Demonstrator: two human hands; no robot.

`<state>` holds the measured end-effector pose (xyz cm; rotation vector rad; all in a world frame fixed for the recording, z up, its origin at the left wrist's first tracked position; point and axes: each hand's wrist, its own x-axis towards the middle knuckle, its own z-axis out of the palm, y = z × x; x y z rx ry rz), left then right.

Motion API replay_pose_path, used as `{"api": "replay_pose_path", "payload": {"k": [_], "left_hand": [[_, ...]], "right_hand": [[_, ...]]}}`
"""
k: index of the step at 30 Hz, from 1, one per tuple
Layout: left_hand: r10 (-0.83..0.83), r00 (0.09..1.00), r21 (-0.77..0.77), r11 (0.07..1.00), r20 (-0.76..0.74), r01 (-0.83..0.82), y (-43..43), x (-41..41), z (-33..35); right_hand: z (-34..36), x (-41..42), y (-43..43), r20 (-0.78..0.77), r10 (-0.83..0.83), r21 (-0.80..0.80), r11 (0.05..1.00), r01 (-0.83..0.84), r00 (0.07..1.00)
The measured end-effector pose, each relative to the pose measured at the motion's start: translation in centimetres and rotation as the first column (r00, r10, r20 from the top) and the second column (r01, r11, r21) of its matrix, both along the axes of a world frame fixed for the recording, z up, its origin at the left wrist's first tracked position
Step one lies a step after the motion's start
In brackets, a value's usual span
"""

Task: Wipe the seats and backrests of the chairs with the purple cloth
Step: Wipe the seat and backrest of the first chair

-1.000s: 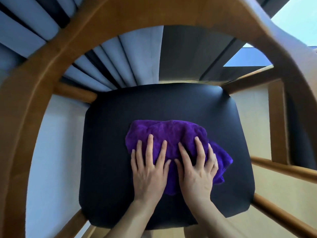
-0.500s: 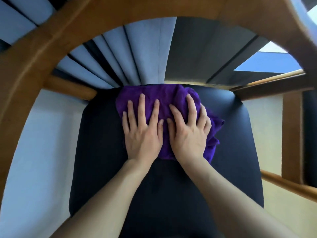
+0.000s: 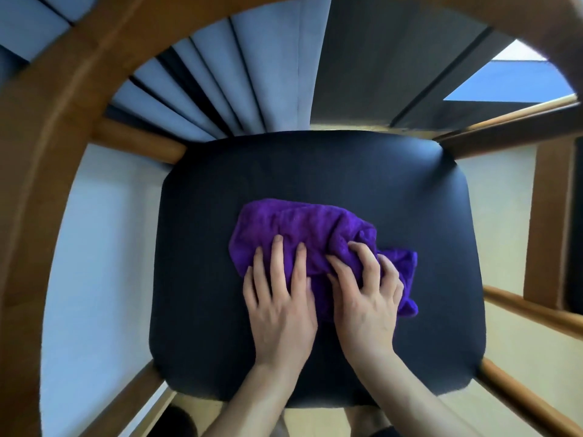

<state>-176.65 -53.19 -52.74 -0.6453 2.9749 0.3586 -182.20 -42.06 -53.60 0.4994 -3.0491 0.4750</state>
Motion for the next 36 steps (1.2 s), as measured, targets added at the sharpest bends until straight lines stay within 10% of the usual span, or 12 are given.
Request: {"api": "replay_pose_path", "payload": {"k": [11, 25, 36], "left_hand": [[0.039, 0.999, -0.086, 0.996, -0.001, -0.039, -6.1, -12.8, -0.6], [0.288, 0.957, -0.12, 0.952, 0.038, -0.282, -13.2, -10.2, 0.2], [0.02, 0.998, -0.073, 0.997, 0.062, -0.016, -9.7, -17.7, -0.4]], "right_hand": [[-0.2, -11.3, -7.4, -0.014, -0.096, -0.053, 0.994, 0.095, 0.995], [0.3, -14.0, -16.4, 0.112, 0.345, 0.06, 0.934, -0.353, 0.932], [-0.1, -17.5, -10.5, 0.119, 0.004, 0.081, 0.997, -0.013, 0.993]]}}
